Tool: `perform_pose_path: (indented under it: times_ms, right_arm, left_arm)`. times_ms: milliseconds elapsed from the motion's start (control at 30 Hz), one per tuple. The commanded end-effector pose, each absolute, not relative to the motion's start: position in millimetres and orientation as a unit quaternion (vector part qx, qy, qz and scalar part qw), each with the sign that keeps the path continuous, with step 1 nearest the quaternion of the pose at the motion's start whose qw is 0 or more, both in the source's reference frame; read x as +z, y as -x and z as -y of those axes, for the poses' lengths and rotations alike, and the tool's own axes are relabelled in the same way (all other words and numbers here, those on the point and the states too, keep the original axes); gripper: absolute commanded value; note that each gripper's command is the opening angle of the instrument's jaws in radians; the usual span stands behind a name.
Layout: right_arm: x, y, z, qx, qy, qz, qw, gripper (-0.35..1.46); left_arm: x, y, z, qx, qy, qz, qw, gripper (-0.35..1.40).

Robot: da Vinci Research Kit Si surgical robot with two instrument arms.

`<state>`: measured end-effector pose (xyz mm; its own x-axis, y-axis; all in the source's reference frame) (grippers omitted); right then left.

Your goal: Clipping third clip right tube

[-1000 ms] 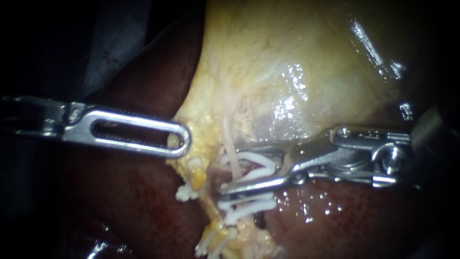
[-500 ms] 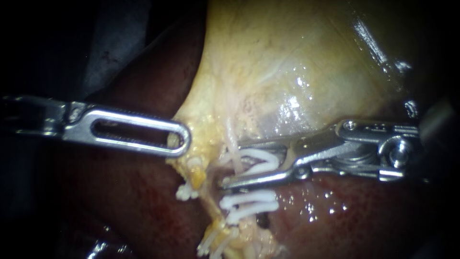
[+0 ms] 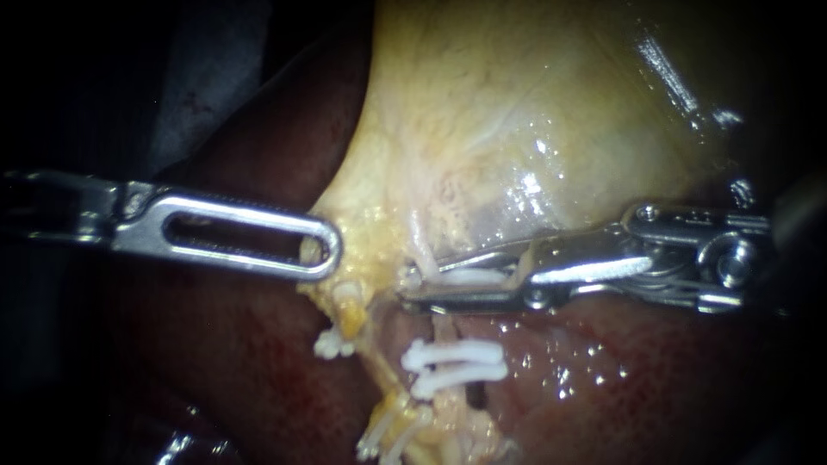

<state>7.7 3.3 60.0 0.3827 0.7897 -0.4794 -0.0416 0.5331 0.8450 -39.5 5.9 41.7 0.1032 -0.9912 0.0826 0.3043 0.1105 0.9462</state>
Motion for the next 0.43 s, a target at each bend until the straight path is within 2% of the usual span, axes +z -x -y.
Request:
perform_pose_path:
  times_ms: [33, 433]
  right_arm:
    - [60.0, -7.8, -3.2, 0.283, -0.391, -0.479, 0.734, -0.35]
    - [60.1, -7.8, -2.9, 0.281, -0.391, -0.479, 0.734, -0.35]
  left_arm:
    - [41.7, 39.5, -5.9, -0.524, -0.412, 0.417, 0.618, -0.35]
    - [41.7, 39.5, -5.9, -0.524, -0.412, 0.417, 0.618, -0.35]
